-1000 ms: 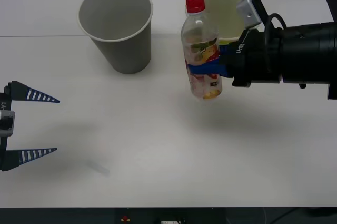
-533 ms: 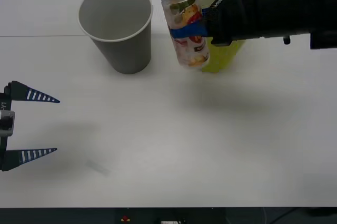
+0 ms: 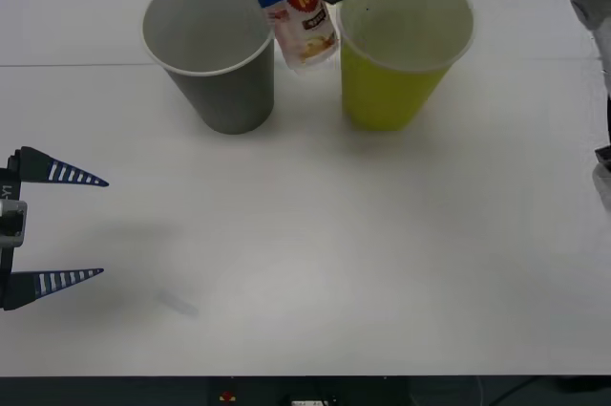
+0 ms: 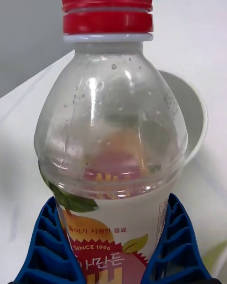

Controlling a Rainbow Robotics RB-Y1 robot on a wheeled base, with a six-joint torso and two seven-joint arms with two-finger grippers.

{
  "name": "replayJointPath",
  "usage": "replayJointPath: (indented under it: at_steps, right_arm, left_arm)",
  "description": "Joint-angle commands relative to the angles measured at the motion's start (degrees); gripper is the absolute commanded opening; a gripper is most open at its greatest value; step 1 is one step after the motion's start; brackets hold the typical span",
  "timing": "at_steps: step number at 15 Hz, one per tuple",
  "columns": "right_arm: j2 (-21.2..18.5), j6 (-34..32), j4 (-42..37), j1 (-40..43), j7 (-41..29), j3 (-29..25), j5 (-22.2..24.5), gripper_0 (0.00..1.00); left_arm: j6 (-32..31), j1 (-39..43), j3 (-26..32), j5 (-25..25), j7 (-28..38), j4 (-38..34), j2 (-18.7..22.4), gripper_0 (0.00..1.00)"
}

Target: Put the can into the green bin and the plastic bottle into the gray bin

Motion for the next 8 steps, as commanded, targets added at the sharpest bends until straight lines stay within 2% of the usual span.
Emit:
replayJointPath:
  at_steps: [1, 3, 8]
  right_arm:
    - [4.0, 1.2, 9.2, -6.5, 0.0, 1.3, 2.5, 0.0]
    - [7.1, 3.5, 15.1, -10.4, 0.3, 2.2, 5.7, 0.0]
    - [11.9, 14.1, 25.8, -15.0, 1.1, 8.3, 7.0, 0.0]
  left_arm:
    - [0.0, 0.0, 0.0, 0.0, 0.0, 0.0, 0.0, 1.0]
    - [0.0, 0.0, 0.0, 0.0, 0.0, 0.0, 0.0, 1.0]
    - [0.0, 0.0, 0.0, 0.0, 0.0, 0.0, 0.0, 1.0]
